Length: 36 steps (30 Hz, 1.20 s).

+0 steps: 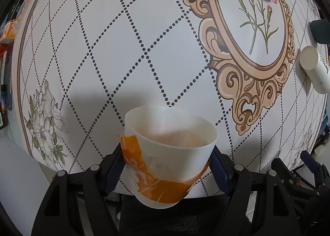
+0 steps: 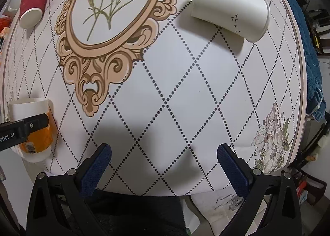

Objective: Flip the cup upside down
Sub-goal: 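Lift the cup with the left tool and rotate it open end up, then set the cup upright on the tablecloth, open the left tool, withdraw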

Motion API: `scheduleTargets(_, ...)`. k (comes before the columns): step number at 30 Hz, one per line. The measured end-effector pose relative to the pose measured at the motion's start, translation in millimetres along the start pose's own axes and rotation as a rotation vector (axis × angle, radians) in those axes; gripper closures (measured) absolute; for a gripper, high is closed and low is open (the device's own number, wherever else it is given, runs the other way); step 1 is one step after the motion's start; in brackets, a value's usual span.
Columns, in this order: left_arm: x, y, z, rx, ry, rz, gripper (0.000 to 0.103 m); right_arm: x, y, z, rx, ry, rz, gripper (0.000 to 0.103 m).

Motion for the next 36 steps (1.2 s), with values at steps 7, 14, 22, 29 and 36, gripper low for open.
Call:
scheduleTargets(7,-3,8,-6,0.014,-0.031,0.006,0.028,0,8,-10,-0.051,0.009,-0.004,0.000)
scheduleTargets(14,-7,14,1,0.016,-0.040,0.017,0.028,2,13,-13,-0.059,0.008,-0.010,0.000)
scheduleTargets(22,2,26,-6,-0.004,-0.032,-0.003,0.012,10,7,-19,-0.068,0.018,-0.013,0.000)
scheduleTargets(29,6,25,-4,-0.015,-0.021,-0.013,0.012,15,5,-18,-0.074,0.021,-0.018,0.000)
scheduleTargets(36,11,6,-12,-0.021,-0.017,-0.019,0.011,21,1,-20,-0.078,0.022,-0.026,0.000)
Point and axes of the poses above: each gripper's, at about its wrist camera, not at the fingertips, and x roughly against the way its jaws point, z to its left, y to its top, the point moved 3 cm from there along -x, roughly the way its jaws point, and after that the axes turned 11 degrees about x, right-handed, at the moved point
